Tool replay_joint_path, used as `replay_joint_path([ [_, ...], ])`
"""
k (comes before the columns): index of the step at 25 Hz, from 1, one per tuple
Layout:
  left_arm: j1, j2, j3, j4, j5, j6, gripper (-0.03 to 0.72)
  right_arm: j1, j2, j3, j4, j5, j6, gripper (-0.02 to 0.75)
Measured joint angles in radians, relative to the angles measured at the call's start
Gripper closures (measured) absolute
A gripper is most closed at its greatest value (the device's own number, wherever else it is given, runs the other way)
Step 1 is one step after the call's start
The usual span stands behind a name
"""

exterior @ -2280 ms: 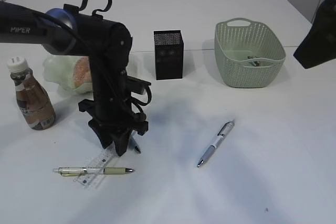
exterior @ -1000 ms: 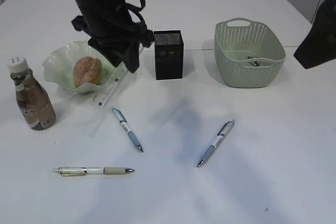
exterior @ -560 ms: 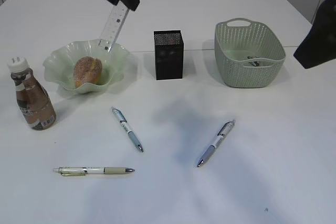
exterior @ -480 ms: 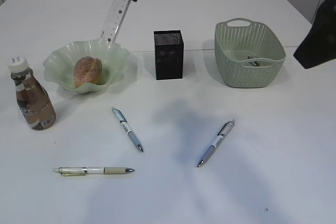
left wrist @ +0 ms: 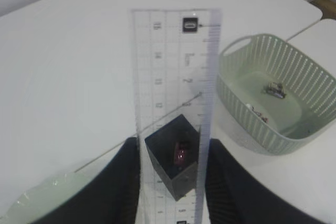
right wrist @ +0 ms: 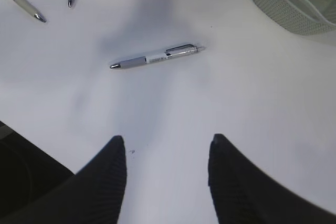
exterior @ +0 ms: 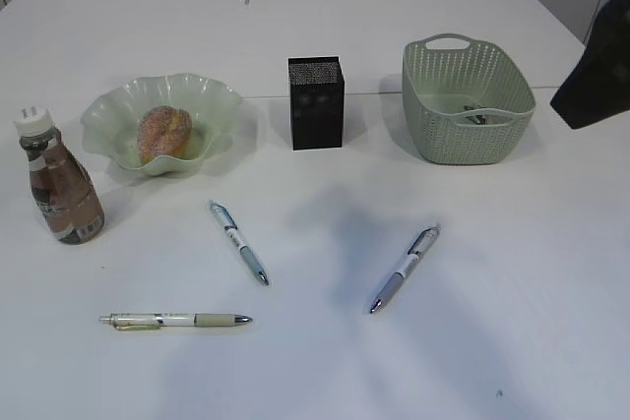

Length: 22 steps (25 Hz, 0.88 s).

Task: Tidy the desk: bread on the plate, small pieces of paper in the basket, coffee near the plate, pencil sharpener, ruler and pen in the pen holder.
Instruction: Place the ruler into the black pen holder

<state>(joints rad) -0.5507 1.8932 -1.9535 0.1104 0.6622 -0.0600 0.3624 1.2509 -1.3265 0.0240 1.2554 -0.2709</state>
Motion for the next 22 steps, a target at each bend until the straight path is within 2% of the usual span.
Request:
replay_joint_path([
  [22, 0.000, 0.267, 0.000, -0.042, -0.625, 0.000, 0.444, 0.000, 0.000, 0.000, -0.037, 0.000, 0.000, 0.331],
])
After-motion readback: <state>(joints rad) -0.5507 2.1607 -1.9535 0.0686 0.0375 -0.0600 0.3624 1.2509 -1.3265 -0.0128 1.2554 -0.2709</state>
